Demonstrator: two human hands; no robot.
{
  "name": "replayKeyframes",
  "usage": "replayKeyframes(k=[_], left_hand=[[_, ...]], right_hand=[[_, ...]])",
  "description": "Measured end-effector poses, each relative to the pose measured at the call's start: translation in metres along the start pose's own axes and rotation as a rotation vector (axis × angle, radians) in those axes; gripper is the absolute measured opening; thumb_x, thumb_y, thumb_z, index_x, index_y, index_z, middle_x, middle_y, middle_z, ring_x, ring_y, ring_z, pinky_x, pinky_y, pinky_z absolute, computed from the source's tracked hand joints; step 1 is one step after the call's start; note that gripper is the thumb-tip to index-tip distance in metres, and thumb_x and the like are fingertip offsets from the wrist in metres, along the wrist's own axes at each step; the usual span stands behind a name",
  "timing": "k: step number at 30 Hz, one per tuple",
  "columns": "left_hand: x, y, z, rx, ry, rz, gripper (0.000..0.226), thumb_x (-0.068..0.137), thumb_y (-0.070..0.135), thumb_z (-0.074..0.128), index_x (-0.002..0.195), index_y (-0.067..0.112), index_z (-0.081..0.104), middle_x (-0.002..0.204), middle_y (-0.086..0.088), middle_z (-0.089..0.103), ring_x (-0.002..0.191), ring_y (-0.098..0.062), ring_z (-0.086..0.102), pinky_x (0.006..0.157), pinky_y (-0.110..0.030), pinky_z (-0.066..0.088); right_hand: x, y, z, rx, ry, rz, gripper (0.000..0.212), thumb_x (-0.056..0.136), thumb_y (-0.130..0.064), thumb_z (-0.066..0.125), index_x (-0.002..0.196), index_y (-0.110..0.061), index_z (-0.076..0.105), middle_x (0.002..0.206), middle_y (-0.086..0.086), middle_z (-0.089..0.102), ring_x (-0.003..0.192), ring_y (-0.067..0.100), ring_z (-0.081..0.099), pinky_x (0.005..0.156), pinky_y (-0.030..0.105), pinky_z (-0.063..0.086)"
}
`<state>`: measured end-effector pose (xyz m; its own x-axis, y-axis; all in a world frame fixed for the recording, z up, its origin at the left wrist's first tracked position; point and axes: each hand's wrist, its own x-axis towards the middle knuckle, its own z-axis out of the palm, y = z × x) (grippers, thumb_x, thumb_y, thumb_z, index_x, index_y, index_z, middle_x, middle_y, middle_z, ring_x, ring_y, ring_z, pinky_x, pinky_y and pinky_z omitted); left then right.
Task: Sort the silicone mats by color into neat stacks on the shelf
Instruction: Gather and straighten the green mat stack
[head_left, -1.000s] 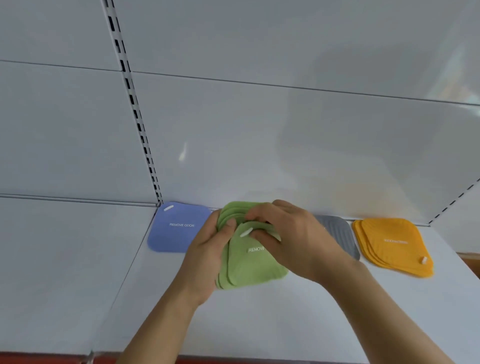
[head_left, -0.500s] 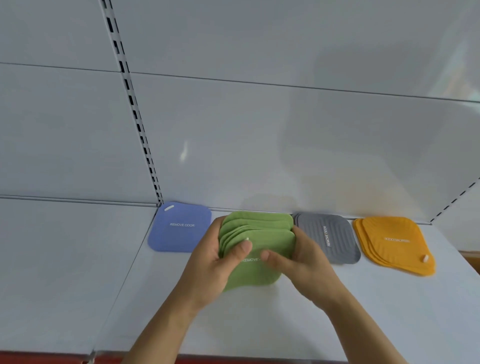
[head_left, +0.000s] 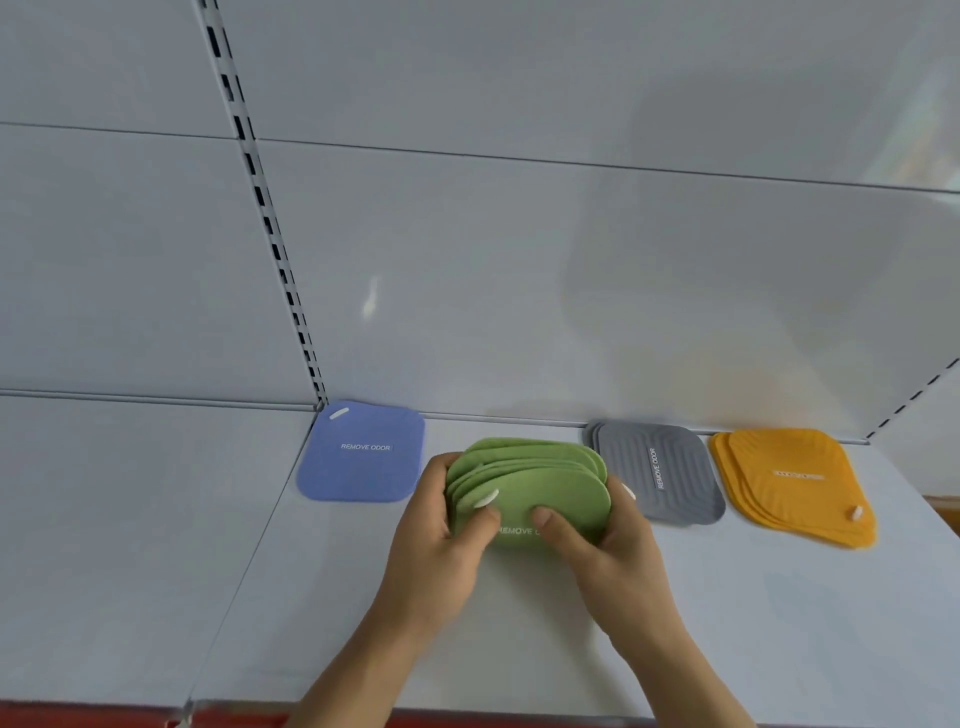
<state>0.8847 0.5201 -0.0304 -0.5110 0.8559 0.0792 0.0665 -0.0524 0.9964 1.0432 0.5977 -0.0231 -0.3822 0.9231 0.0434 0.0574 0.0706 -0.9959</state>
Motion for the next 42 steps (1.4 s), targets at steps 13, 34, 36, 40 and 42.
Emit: replayKeyframes(k=[13, 34, 36, 40, 42], left_hand=[[-0.001, 0.014, 0.003, -0.01, 0.048, -0.029, 0.032, 0.088, 0.019, 0.06, 0.117, 0.03, 0.063, 0.11, 0.009, 0.076, 0.11, -0.01, 0.069, 0.091, -0.028, 0.048], [0.001, 0.001, 0.02, -0.019, 0.127, -0.094, 0.023, 0.087, 0.016, 0.058, 0.108, 0.024, 0.054, 0.097, 0.016, 0.07, 0.096, -0.002, 0.066, 0.079, -0.018, 0.046], [0.002, 0.003, 0.022, -0.024, 0.129, -0.09, 0.021, 0.091, 0.011, 0.058, 0.108, 0.022, 0.054, 0.098, 0.014, 0.07, 0.098, -0.005, 0.066, 0.082, -0.022, 0.05], [0.002, 0.002, 0.019, 0.014, 0.13, -0.097, 0.023, 0.098, 0.002, 0.055, 0.108, 0.022, 0.053, 0.099, 0.011, 0.071, 0.099, -0.006, 0.066, 0.082, -0.016, 0.051], [0.002, -0.001, 0.018, 0.039, 0.11, -0.137, 0.024, 0.098, 0.0, 0.055, 0.107, 0.022, 0.051, 0.104, 0.003, 0.07, 0.102, -0.01, 0.066, 0.08, -0.017, 0.049]], right_hand=[[0.002, 0.007, 0.009, -0.294, 0.059, -0.121, 0.031, 0.093, -0.005, 0.07, 0.104, -0.032, 0.061, 0.097, -0.022, 0.071, 0.091, 0.006, 0.068, 0.078, 0.031, 0.056], [-0.006, 0.0, 0.021, -0.139, 0.122, -0.04, 0.049, 0.09, 0.01, 0.058, 0.116, -0.031, 0.057, 0.099, -0.03, 0.069, 0.094, -0.006, 0.065, 0.076, 0.007, 0.046], [-0.006, 0.001, 0.023, -0.134, 0.126, -0.05, 0.048, 0.091, 0.011, 0.055, 0.116, -0.03, 0.056, 0.098, -0.03, 0.068, 0.092, -0.005, 0.065, 0.075, 0.008, 0.047], [-0.007, 0.003, 0.023, -0.145, 0.134, -0.057, 0.05, 0.09, 0.014, 0.053, 0.121, -0.025, 0.055, 0.1, -0.027, 0.068, 0.097, -0.002, 0.066, 0.078, 0.012, 0.048], [-0.007, 0.005, 0.022, -0.137, 0.113, -0.024, 0.054, 0.089, 0.016, 0.052, 0.121, -0.027, 0.053, 0.101, -0.026, 0.069, 0.1, -0.002, 0.065, 0.081, 0.011, 0.048]])
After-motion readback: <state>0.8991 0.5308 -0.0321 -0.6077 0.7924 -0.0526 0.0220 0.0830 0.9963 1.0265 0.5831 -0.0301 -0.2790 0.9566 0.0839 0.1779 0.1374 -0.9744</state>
